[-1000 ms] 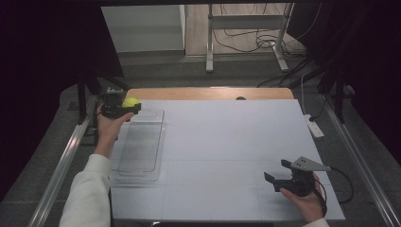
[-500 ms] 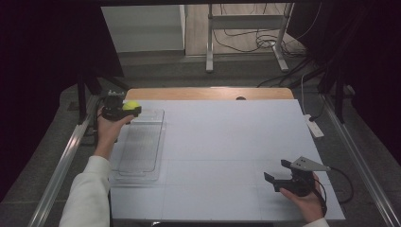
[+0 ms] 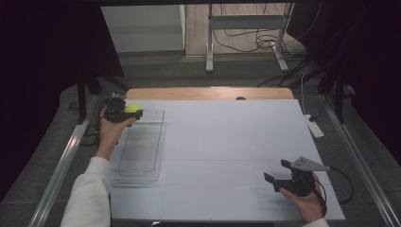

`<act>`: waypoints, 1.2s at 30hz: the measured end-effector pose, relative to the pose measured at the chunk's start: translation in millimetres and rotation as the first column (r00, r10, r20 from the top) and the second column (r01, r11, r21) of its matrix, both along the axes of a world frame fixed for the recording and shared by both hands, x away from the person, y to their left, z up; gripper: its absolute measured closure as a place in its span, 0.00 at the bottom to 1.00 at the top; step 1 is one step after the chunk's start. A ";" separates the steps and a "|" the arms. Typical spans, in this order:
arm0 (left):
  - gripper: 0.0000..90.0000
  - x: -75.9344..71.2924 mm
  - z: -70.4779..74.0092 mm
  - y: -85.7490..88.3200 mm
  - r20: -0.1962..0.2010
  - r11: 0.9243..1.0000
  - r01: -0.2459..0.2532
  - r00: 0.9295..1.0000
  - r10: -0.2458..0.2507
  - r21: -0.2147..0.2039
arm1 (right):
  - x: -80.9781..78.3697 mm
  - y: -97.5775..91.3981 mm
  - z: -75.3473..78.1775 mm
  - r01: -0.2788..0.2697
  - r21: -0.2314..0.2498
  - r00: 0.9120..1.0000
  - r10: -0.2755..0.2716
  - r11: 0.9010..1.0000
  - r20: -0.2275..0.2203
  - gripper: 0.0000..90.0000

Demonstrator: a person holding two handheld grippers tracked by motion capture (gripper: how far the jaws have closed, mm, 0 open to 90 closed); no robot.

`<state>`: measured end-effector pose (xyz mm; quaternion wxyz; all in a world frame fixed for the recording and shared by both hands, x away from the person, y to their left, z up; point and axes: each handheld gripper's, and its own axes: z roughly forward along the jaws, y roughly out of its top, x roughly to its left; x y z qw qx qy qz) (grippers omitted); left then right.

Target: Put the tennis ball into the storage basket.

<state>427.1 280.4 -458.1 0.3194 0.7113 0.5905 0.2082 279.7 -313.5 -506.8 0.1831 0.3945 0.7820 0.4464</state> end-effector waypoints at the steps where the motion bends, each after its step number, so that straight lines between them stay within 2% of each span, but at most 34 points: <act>1: 0.29 0.0 -0.4 0.2 -0.003 1.000 0.000 1.000 0.000 0.001 | 0.1 -0.1 -0.1 -0.001 0.003 1.000 0.001 1.000 -0.001 0.12; 12: 0.29 1.0 -4.9 2.4 -0.026 1.000 -0.004 1.000 0.004 0.014 | 0.2 0.3 -0.5 -0.002 0.002 1.000 0.002 1.000 -0.002 0.12; 25: 0.29 4.2 -12.3 2.2 -0.085 1.000 0.008 0.996 -0.007 0.016 | 0.6 0.4 -1.0 -0.003 0.001 1.000 0.003 1.000 -0.004 0.12; 36: 0.29 6.1 -18.4 1.8 -0.114 1.000 0.014 0.993 -0.012 0.017 | 0.7 0.6 -1.2 -0.003 0.000 1.000 0.003 1.000 -0.004 0.12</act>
